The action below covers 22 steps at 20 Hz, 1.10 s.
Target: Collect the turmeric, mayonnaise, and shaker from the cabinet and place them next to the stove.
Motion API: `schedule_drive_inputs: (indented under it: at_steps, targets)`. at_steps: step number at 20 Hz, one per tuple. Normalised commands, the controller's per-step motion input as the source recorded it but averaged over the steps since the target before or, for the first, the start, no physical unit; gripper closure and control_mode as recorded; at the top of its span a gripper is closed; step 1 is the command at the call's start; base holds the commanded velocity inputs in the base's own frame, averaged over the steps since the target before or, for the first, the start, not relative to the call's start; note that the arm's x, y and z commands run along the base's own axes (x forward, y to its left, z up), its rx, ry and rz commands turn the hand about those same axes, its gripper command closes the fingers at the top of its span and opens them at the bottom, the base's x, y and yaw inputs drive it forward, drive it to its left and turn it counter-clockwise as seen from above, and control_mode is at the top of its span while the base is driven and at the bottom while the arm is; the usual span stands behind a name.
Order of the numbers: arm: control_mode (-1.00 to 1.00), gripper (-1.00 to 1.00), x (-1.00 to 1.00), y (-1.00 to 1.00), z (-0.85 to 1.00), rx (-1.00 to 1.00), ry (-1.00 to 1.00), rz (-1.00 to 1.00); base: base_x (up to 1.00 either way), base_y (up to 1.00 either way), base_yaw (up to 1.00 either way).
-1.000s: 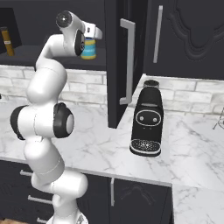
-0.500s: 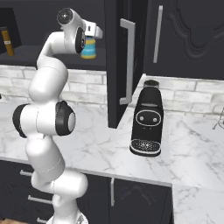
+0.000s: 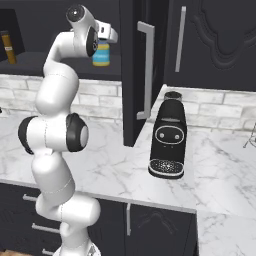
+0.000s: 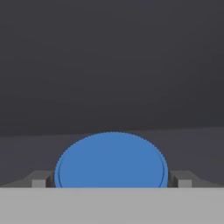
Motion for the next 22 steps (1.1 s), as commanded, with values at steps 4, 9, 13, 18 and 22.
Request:
schedule_drive_inputs:
  at_steps: [4, 9, 13, 18, 22]
  targets:
    - [-1.0, 1.0, 0.1, 0.0, -0.21, 0.0, 0.03, 0.0, 0.0, 0.0, 0.0]
    - [-1.0, 1.0, 0.0, 0.0, -0.1, 0.0, 0.02, 0.0, 0.0, 0.0, 0.0]
    - [-1.0, 1.0, -0.03, 0.0, -0.04, 0.0, 0.0, 0.0, 0.0, 0.0, 0.0]
    - [-1.0, 1.0, -0.09, 0.0, -0.01, 0.0, -0.03, 0.0, 0.0, 0.0, 0.0]
    - [-1.0, 1.0, -0.26, 0.02, -0.1, 0.0, -0.08, 0.0, 0.0, 0.0, 0.0]
